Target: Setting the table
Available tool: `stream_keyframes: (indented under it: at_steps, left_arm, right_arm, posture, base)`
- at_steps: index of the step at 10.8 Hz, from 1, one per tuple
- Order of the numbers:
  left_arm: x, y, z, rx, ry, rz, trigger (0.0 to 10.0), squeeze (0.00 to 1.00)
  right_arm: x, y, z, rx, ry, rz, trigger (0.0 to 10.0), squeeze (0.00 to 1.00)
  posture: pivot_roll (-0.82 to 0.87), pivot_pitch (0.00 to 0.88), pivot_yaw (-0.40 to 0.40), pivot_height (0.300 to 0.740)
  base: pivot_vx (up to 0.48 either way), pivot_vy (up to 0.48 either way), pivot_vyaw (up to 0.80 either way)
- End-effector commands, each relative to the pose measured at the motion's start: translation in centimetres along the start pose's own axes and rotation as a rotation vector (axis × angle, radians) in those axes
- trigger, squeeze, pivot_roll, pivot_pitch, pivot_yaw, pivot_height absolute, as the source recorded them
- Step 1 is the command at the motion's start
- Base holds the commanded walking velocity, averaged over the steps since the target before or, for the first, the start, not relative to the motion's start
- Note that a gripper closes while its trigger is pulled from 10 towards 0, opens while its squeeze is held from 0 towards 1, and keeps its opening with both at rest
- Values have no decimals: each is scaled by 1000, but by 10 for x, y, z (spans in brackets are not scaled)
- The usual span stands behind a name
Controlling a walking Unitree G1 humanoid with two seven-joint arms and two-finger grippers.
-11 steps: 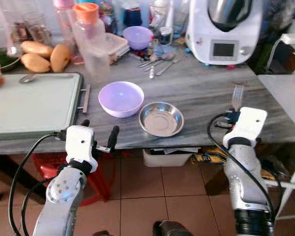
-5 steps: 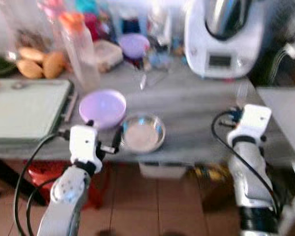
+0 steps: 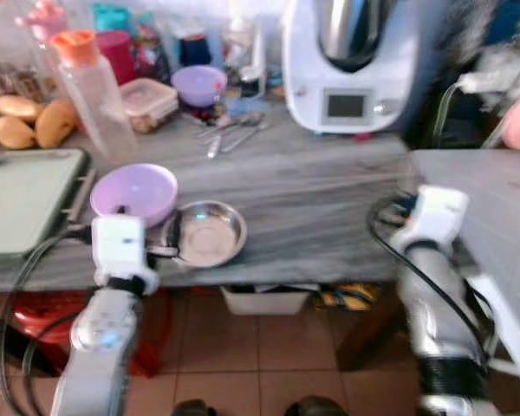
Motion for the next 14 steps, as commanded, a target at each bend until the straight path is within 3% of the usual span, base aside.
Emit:
stream_keyframes:
  at_steps: [1, 5, 6, 9, 10, 12, 14]
  left_arm:
    - [0, -5, -1, 16, -9, 8, 10000, 0]
    - [3, -28, -6, 98, -13, 41, 10000, 0]
    - [3, -31, -7, 98, -18, 46, 10000, 0]
    - [4, -30, -8, 92, -25, 52, 10000, 0]
    - [5, -30, -9, 91, -25, 54, 10000, 0]
    - [7, -30, -9, 79, -31, 51, 10000, 0]
    - [7, -30, -8, 73, -30, 51, 10000, 0]
  right_arm:
    - [0, -7, 3, 30, -13, 12, 10000, 0]
    - [3, -43, 12, 190, -49, 123, 10000, 0]
    - [9, -62, 17, 232, -58, 198, 10000, 0]
    - [29, -98, 17, 287, -27, 245, 10000, 0]
    - [24, -99, 16, 262, -56, 279, 10000, 0]
    - [0, -95, 12, 201, -149, 252, 10000, 0]
    - [-10, -92, 8, 172, -192, 235, 10000, 0]
  posture:
    - [59, 0, -7, 740]
    - [90, 6, -7, 740]
    - [101, 13, -5, 740]
    - [118, 24, -5, 740]
    - [123, 27, -5, 740]
    - [129, 26, -9, 740]
    - [126, 21, -9, 740]
  base:
    - [0, 0, 0]
    - [0, 0, 0]
    - [0, 0, 0]
    - [0, 0, 485]
    - [0, 0, 0]
    - [0, 0, 0]
    - [0, 0, 0]
Point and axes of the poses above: a point about 5 cm out from each wrist's last joint towards the gripper, its own z axis pointing out of the wrist towards the gripper, its own x axis along the axis of the wrist's last joint, y = z × x, the point moved 5 cm from there along z, pointing out of the wrist towards the gripper, and after that the axes turned 14 degrees about -z, right-handed, at the moved point
